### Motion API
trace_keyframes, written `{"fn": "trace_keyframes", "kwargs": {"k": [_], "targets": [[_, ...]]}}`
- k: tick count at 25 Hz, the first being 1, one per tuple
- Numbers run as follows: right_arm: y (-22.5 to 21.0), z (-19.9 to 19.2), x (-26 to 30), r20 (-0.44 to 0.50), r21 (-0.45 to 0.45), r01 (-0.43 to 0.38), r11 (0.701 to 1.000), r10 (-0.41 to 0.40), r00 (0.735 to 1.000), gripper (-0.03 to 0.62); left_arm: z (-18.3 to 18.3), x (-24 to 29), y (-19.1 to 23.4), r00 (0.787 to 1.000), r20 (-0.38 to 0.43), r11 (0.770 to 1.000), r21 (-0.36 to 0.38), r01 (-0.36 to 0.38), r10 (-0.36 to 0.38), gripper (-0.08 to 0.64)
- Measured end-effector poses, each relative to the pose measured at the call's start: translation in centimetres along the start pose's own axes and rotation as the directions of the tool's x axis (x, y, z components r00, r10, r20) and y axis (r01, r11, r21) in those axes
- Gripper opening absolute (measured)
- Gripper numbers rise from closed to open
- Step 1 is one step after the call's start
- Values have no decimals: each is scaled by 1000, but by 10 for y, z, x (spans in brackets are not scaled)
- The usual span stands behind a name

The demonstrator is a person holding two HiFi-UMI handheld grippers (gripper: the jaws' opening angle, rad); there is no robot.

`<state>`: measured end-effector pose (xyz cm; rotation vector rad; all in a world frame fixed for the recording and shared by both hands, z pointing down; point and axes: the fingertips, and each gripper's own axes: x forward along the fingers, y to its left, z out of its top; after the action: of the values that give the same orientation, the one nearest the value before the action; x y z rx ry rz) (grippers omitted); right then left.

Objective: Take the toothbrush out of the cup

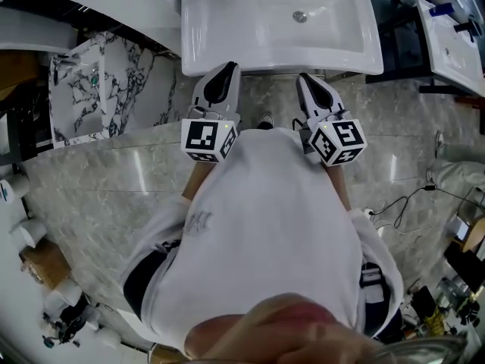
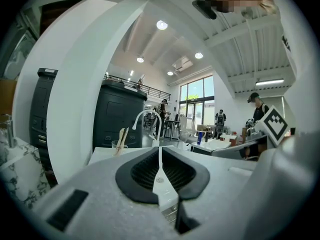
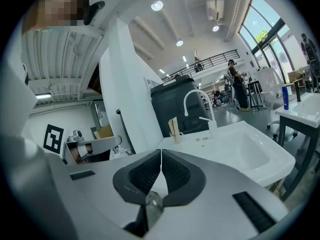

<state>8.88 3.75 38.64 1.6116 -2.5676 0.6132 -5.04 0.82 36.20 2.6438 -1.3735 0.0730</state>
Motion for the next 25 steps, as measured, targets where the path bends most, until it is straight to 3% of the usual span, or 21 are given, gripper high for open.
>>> {"fn": "trace_keyframes", "kwargs": {"k": [6, 13, 25], "targets": [[-16, 2, 0, -13, -5, -24, 1000, 24, 1000, 15, -3, 8, -6, 999, -4, 999, -10, -37, 37, 31], [-27, -5, -5, -16, 20, 1, 1000, -1, 1000, 15, -9, 8, -5, 998, -28, 999, 1, -48, 48, 31], [-49, -3, 4, -28, 39, 61, 997, -60, 998, 15, -6, 41, -2, 999, -46, 1000, 12, 14, -13, 31]]}}
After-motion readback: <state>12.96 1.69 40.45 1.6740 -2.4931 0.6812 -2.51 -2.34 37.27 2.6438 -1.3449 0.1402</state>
